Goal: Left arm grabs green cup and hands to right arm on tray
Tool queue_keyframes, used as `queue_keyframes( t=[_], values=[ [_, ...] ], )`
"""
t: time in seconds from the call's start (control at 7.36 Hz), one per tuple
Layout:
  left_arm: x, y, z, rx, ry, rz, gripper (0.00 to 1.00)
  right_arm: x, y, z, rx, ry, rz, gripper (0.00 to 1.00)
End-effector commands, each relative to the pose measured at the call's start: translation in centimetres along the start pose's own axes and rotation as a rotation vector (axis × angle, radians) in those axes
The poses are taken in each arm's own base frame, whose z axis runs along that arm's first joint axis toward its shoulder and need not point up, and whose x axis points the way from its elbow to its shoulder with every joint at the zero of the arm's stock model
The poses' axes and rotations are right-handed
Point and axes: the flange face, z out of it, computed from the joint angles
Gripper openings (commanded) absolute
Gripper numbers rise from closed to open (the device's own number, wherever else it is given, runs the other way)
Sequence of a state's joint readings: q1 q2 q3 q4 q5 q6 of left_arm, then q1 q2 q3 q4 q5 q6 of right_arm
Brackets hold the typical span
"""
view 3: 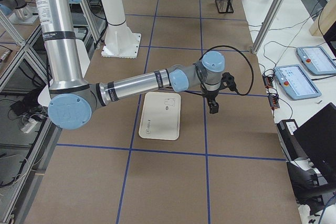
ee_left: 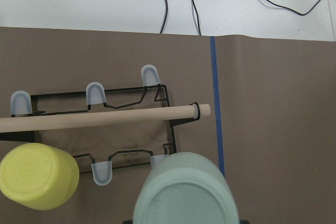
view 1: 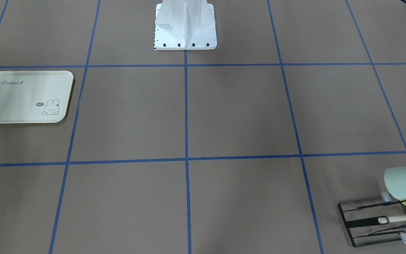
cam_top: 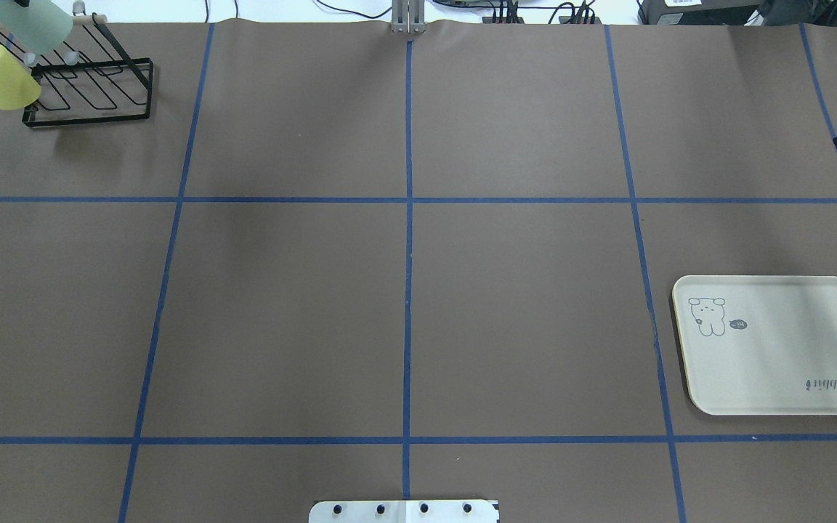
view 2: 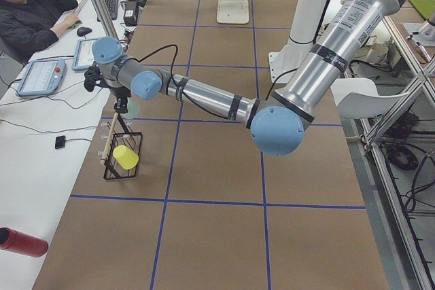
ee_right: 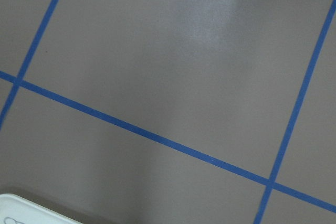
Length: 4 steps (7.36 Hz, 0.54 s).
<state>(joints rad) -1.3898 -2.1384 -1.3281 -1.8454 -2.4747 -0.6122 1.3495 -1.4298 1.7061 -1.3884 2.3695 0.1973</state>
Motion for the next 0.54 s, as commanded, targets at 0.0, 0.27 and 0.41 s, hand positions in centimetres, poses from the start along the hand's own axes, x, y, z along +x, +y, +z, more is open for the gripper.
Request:
queue_keyframes(
  t=[0.0, 0.27, 0.41],
  values=[
    [4.8, 1.7, 0.0, 0.000, 0.039, -0.080, 0.21, -5.4, -0.5, 2.4, 0.061, -0.102, 0.087, 1.00],
    [10.5, 4.5, -1.0, 0.003, 0.091, -0.174, 0.21, -10.0, -2.7, 1.3, 0.119, -0.176, 0.181, 1.00],
    [13.8, 6.5, -1.2, -0.009, 0.122, -0.211, 0.21, -12.4, -3.8, 0.4, 0.140, -0.233, 0.234, 1.00]
  ],
)
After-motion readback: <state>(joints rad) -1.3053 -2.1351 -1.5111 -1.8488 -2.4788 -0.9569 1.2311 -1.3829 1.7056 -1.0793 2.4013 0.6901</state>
